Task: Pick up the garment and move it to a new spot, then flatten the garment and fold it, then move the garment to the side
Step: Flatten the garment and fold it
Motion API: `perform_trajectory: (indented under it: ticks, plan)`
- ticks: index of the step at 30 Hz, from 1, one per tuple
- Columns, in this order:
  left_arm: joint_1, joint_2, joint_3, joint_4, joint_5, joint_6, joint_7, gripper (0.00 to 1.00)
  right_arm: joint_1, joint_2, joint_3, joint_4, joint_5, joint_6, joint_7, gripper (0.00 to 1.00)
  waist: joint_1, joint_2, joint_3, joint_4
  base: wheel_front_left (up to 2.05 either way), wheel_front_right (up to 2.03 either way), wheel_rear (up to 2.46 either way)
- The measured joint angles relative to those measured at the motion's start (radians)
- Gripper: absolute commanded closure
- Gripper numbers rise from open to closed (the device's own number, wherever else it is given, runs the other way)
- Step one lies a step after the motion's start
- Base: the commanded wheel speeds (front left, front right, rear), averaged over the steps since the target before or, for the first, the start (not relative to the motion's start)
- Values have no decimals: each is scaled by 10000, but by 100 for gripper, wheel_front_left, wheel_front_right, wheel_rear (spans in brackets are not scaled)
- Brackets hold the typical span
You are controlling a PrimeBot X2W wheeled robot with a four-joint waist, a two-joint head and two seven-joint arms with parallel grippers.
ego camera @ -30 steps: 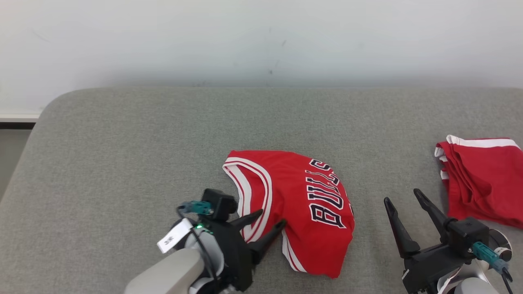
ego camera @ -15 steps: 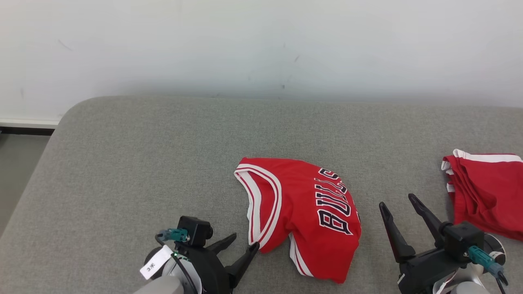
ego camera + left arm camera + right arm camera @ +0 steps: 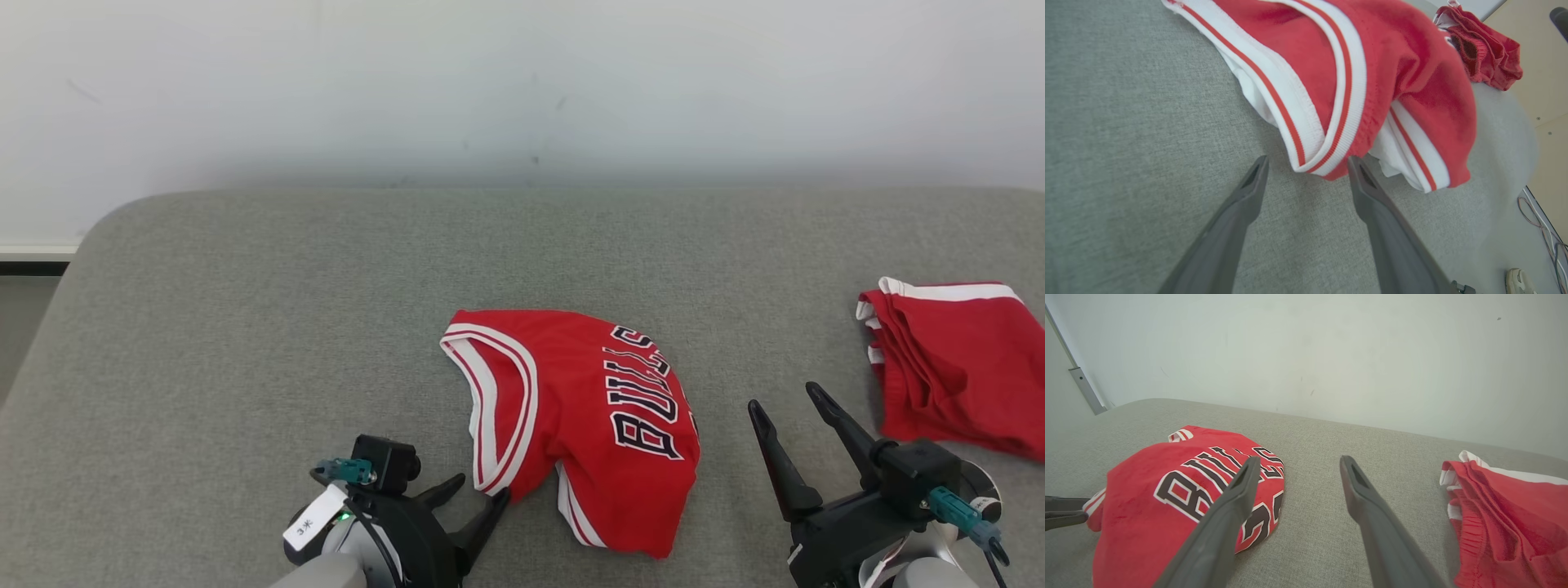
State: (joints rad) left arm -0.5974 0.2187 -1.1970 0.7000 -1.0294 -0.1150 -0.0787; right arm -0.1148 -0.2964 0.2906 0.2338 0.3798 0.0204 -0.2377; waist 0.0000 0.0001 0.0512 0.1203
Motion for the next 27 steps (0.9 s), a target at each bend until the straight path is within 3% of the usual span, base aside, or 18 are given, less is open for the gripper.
perform_trajectory:
  ticks: [2, 4, 5, 6, 18, 27]
  plan:
    - [-13, -27, 109, 73, -56, -12, -8, 0, -19, 0, -4, -8, 0, 4, -2, 0, 0, 0, 62, -85, 0, 0, 0]
    - [-48, -58, 161, 146, -125, -19, -8, 52, -20, 0, -13, -12, 0, 2, -2, 0, 0, 0, 133, -161, 0, 0, 0]
    - [-58, -82, 167, 171, -125, -67, -10, 63, -20, -2, -19, -10, 0, 2, -2, 0, 0, 0, 167, -196, 0, 0, 0]
    - [-69, -123, 178, 194, -142, -82, -12, 99, -20, -2, -27, -10, 0, 2, -2, 0, 0, 0, 201, -228, 0, 0, 0]
    - [-352, -272, 125, 514, -186, -90, -201, 100, 14, -81, -267, 8, 0, -42, -15, 0, 0, 0, 327, -169, 0, 0, 0]
    - [-1131, 311, 236, 562, 132, -96, -756, 100, 15, -59, -268, 75, 0, -42, -86, 0, 1, 0, 227, 51, 0, 0, 0]
